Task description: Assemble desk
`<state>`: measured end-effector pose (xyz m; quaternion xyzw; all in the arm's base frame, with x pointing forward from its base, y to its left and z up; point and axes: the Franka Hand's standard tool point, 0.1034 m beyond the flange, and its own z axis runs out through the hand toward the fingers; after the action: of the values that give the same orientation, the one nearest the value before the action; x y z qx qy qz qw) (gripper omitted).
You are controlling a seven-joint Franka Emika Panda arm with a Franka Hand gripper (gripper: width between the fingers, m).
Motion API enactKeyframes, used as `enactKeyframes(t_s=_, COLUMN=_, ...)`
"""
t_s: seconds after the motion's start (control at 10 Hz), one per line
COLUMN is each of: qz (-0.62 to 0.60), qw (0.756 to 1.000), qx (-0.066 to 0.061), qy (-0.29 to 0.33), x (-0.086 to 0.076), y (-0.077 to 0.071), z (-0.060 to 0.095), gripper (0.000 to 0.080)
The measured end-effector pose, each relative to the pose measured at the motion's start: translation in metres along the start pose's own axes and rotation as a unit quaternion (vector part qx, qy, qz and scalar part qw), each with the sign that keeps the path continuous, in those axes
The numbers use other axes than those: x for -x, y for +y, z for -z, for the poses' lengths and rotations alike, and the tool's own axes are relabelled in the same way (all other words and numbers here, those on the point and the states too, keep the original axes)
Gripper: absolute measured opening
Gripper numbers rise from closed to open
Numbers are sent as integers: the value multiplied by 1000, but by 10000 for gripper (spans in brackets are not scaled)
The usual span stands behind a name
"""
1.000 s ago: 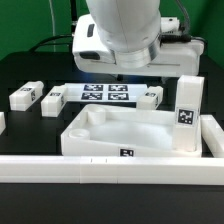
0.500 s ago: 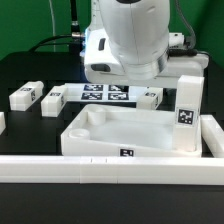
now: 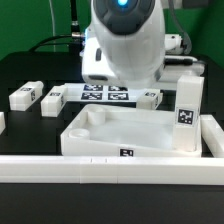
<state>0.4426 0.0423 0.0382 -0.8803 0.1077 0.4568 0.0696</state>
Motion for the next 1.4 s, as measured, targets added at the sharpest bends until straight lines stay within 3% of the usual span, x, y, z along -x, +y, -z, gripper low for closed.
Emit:
enactKeyframes(t_s=0.1, qz=-1, qw=999, qx=3, qy=-34, x=-2, y=1, z=-5, gripper=649)
enactKeyframes(t_s=1.0, qz=4, qw=1000, qx=11, qy=-3, x=-20, y=-7, z=-16, gripper=649)
enactKeyframes(t_s=1.1, qz=4, qw=1000, qx=11, qy=-2, x=-20, y=-8, z=-15, gripper=561)
enactKeyframes(t_s=1.2, qz=4, qw=1000, qx=11, qy=-2, x=-20, y=-8, z=-15, gripper=561)
enactKeyframes(t_s=1.3, qz=4, qw=1000, qx=11, qy=-1, x=-20, y=-8, z=-14, gripper=365)
enactKeyframes(t_s=1.4, qz=4, qw=1000, qx=10, qy=0, x=-21, y=-7, z=-13, gripper=286)
